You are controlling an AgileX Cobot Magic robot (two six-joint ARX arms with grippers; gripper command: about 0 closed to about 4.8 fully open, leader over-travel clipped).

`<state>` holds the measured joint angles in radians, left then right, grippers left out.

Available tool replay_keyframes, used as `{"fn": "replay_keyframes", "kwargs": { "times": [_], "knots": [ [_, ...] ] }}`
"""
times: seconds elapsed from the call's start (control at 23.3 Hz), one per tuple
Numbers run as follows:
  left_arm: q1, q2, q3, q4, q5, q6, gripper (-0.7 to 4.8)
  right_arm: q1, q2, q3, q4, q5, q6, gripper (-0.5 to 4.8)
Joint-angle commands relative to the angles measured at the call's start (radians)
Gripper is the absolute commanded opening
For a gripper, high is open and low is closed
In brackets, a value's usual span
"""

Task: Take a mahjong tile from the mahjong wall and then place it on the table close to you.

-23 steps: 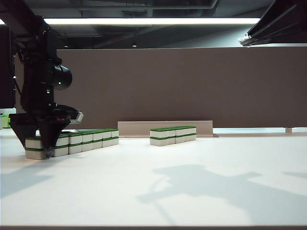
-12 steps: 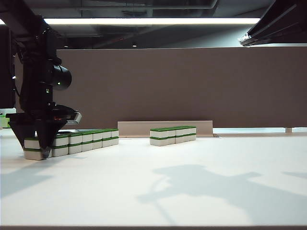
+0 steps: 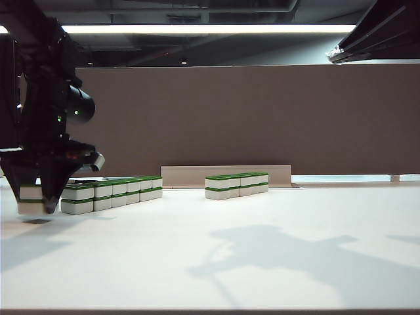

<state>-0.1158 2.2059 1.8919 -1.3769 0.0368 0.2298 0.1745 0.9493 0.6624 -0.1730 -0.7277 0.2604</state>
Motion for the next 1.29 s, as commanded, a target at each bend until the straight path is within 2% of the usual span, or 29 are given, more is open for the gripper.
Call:
{"fn": "replay_keyframes", "kwargs": {
  "times": [0.04, 0.34, 0.43, 0.6, 0.73, 1.12, 1.29],
  "knots": [
    [-0.009, -0.03, 0.006, -0.011, 0.02, -0.025, 1.83, 0.0, -0.003, 0.007, 0.013, -0.003, -0.003, -0.01],
    [-0.074, -0.046, 0.006, -0.018, 0.067, -0.027, 1.83, 0.0, -0.003, 0.007, 0.013, -0.003, -0.003, -0.01],
    [-0.143, -0.046, 0.006, -0.018, 0.073, 0.007, 1.83, 0.0, -0.003, 0.007, 0.013, -0.003, -0.004, -0.01],
    [-0.22, -0.046, 0.006, 0.008, 0.073, 0.01, 1.83, -0.001, -0.003, 0.007, 0.013, -0.003, -0.042, -0.01],
    [-0.284, -0.046, 0.006, 0.023, 0.072, 0.063, 1.83, -0.006, -0.003, 0.007, 0.013, -0.003, -0.056, -0.01],
    [-0.469, -0.046, 0.006, 0.113, -0.001, 0.325, 1.83, -0.09, -0.003, 0.007, 0.013, -0.004, -0.056, -0.01],
    [-0.562, -0.046, 0.006, 0.211, -0.003, 0.348, 1.83, -0.179, -0.003, 0.007, 0.023, 0.031, -0.055, -0.01]
  ]
}}
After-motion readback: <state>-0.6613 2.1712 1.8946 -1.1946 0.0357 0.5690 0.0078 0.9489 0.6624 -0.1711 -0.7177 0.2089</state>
